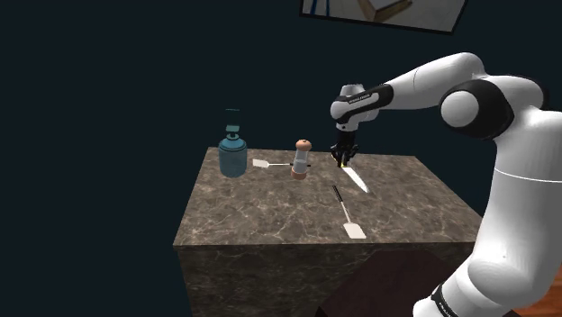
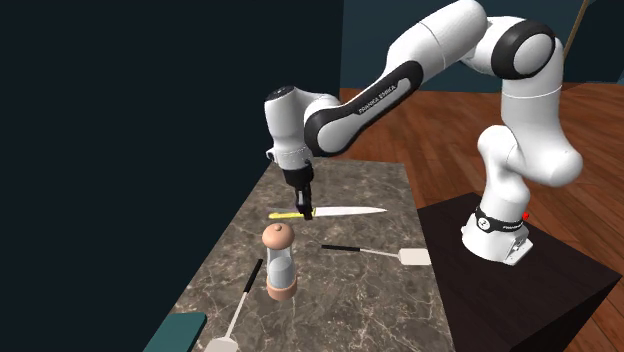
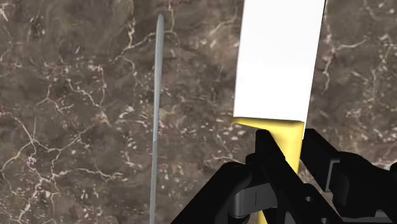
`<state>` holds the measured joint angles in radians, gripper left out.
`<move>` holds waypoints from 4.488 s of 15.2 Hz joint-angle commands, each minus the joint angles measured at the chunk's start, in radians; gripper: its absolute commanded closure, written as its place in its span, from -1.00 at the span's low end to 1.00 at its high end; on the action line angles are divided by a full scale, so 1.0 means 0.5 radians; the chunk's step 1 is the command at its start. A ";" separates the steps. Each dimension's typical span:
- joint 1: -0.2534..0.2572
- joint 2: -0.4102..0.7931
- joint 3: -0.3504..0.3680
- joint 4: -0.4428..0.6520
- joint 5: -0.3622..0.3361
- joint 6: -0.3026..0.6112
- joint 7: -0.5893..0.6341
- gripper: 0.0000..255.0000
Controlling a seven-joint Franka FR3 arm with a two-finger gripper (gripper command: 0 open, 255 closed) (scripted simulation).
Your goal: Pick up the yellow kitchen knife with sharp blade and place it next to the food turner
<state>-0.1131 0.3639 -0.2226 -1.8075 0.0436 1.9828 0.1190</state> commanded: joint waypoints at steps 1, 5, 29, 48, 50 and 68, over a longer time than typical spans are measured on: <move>0.061 -0.020 0.030 -0.012 0.001 -0.007 0.092 1.00; 0.176 -0.047 0.091 -0.046 0.007 -0.001 0.261 1.00; 0.813 0.352 0.436 0.589 0.068 -0.199 1.220 1.00; 0.814 0.522 0.439 0.477 0.077 0.082 1.200 1.00; 0.814 0.522 0.439 0.477 0.077 0.082 1.200 1.00; 0.805 0.457 0.434 0.636 0.069 -0.142 1.206 -1.00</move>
<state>0.2895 0.5929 -0.0057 -1.4894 0.0783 1.9120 0.7219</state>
